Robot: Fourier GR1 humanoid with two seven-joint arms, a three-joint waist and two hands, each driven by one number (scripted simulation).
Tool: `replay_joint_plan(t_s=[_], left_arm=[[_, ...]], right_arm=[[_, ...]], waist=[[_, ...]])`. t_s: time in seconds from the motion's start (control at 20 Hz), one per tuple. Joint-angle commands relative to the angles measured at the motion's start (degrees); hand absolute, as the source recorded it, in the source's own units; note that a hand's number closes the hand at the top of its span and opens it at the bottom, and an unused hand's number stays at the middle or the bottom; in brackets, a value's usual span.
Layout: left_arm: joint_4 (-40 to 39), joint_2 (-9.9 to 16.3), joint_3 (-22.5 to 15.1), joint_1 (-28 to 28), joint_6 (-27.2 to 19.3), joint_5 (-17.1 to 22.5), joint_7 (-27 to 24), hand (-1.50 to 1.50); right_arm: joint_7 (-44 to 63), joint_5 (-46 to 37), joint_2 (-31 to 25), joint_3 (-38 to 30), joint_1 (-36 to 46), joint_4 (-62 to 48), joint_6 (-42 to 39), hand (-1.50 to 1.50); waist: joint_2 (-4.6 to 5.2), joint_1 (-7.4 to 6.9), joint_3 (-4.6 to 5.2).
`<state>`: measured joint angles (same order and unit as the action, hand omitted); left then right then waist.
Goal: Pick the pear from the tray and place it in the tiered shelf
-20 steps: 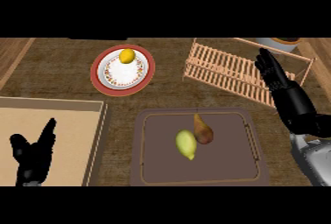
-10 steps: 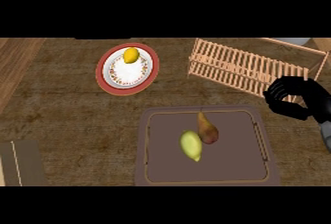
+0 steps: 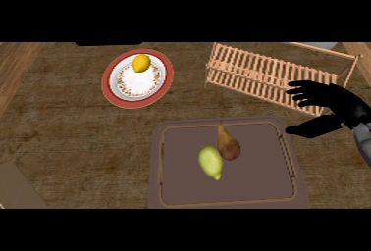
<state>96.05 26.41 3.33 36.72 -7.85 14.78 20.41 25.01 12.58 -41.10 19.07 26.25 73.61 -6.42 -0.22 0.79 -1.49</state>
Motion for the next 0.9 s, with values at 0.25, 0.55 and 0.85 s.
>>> replay_joint_plan(t_s=[0.25, 0.55, 0.85], left_arm=[[6.7, -4.51, -4.78, -13.79, 2.25, 2.35, -0.54, 0.0], [7.66, -5.34, -4.66, -13.79, 2.72, 1.98, 0.28, 0.0], [8.77, -5.89, -5.09, -14.55, 2.84, 0.89, 2.39, 0.0]], right_arm=[[14.7, 6.84, 2.41, 4.18, 11.01, 0.78, -12.44, -1.5], [25.64, 5.3, 6.3, 8.67, 17.09, -2.03, -12.5, -1.5], [33.19, 0.9, 11.31, 13.02, 22.98, -5.54, -10.29, -1.5]], waist=[[0.36, 1.33, 2.22], [0.3, 0.37, 2.28], [0.64, -0.02, 2.17]])
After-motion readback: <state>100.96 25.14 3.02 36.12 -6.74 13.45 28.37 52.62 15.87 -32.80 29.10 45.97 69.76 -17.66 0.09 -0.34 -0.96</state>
